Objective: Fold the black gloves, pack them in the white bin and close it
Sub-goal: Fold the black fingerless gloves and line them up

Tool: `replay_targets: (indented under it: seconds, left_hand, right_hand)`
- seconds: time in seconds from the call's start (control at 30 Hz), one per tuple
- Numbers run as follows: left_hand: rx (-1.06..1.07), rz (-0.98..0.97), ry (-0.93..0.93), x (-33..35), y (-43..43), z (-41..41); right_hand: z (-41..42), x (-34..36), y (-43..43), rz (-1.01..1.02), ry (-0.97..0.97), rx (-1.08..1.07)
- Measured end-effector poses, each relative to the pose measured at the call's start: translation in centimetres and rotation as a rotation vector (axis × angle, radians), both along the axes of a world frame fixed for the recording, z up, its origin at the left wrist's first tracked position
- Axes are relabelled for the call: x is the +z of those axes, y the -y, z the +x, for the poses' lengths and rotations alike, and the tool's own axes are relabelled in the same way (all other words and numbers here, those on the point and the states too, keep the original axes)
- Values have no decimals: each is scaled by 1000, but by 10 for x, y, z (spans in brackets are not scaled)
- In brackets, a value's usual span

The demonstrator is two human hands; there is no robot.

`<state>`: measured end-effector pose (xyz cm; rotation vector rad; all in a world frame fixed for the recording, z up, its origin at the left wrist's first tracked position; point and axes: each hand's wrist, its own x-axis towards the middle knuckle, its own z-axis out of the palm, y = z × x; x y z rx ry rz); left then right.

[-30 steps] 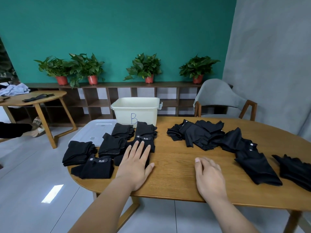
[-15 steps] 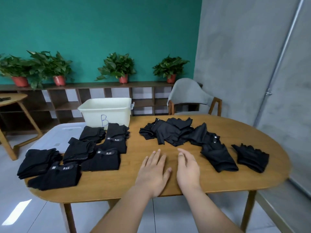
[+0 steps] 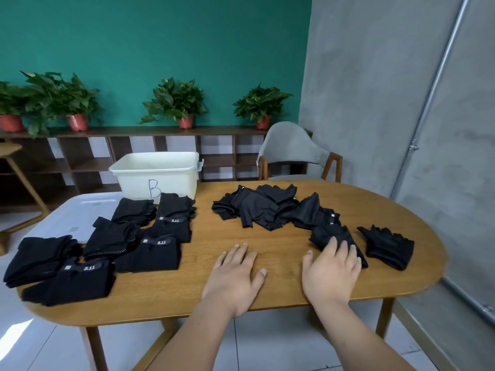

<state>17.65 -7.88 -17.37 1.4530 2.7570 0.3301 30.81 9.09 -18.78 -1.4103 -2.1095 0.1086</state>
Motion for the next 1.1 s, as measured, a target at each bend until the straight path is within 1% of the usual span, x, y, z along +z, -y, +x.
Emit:
replay_targets:
  seconds: [0.03, 0.07, 0.1, 0.2, 0.33, 0.5, 0.6, 0.67, 0.73, 0.8, 0.87, 0.93, 1.0, 1.1]
  left_hand:
    - [1, 2, 0, 0, 0, 0]
    - [2, 1, 1, -1, 0, 1]
    - [2, 1, 1, -1, 1, 1]
    - [2, 11, -4, -2, 2, 1]
    - [-2, 27, -10, -2, 2, 2]
    - [-21, 102, -6, -1, 5, 5]
    - [-43, 179, -29, 0, 8, 7]
    - [-66, 220, -56, 1, 9, 8]
    - [-99, 241, -95, 2, 11, 11]
    - [-153, 235, -131, 3, 12, 12]
    - [-215, 200, -149, 4, 13, 13]
    - [-234, 156, -143, 4, 13, 13]
    - [-205, 130, -123, 4, 12, 11]
    - [-134, 140, -109, 3, 10, 11]
  right_hand:
    - [-2, -2, 1, -19, 62, -12]
    - [-4, -4, 2, 0, 125, 1]
    - [-4, -6, 4, 38, 148, 26]
    - [-2, -6, 9, 148, 92, 119]
    - [0, -2, 11, 241, 87, 233]
    - [-4, -4, 6, 209, 135, 322]
    - [-3, -2, 5, 206, 129, 555]
    - [-2, -1, 6, 149, 104, 727]
    - [1, 0, 5, 94, 59, 823]
    - [2, -1, 2, 66, -31, 811]
    - [1, 1, -3, 9, -127, 738]
    - [-3, 5, -10, -55, -176, 662]
    - [-7, 9, -21, -59, -131, 586]
    - [-12, 17, -41, -2, 88, 495]
